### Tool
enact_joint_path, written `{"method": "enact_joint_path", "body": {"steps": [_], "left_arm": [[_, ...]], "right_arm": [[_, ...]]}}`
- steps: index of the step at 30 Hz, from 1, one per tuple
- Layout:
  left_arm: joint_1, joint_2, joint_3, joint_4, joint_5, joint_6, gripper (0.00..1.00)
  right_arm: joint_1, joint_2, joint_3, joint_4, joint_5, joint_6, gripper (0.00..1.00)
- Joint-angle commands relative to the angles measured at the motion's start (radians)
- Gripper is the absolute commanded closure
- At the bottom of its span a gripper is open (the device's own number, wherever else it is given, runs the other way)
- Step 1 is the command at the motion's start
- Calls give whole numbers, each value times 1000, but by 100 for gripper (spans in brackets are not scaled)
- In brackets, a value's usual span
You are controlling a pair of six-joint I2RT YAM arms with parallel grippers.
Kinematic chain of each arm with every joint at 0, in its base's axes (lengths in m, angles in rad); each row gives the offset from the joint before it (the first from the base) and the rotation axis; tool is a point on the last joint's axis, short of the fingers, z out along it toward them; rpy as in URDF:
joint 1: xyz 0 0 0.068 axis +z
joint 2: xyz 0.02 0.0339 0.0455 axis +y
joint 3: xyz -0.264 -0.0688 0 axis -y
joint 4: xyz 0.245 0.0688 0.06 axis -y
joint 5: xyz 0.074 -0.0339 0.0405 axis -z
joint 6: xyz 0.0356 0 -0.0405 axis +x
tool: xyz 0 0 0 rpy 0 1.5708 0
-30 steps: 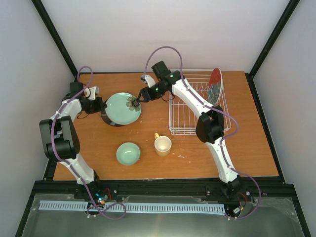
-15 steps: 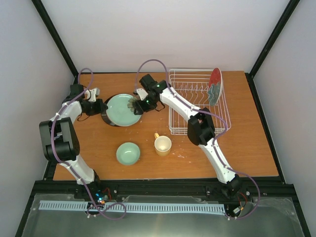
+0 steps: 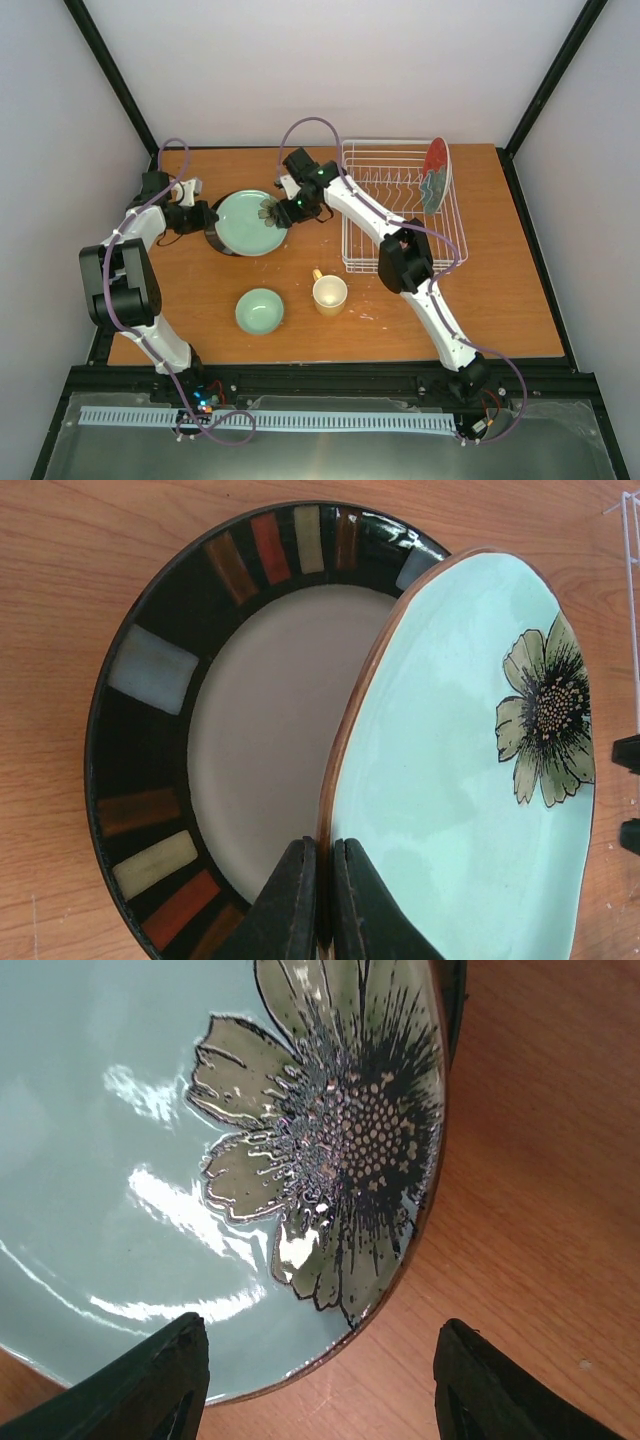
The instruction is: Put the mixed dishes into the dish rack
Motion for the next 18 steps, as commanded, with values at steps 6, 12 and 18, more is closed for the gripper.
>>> {"method": "enact_joint_path", "body": {"steps": [6, 12, 18], "left_arm": [[-3, -27, -1, 23, 39, 39, 99], [-4, -23, -3, 33, 50, 34, 99], [-3, -12, -12, 57, 73, 18, 99]], "right_arm": [[2, 64, 25, 11, -81, 47, 39], [0, 82, 25, 39, -152, 59, 46], [-7, 81, 16, 110, -284, 95, 77]]}}
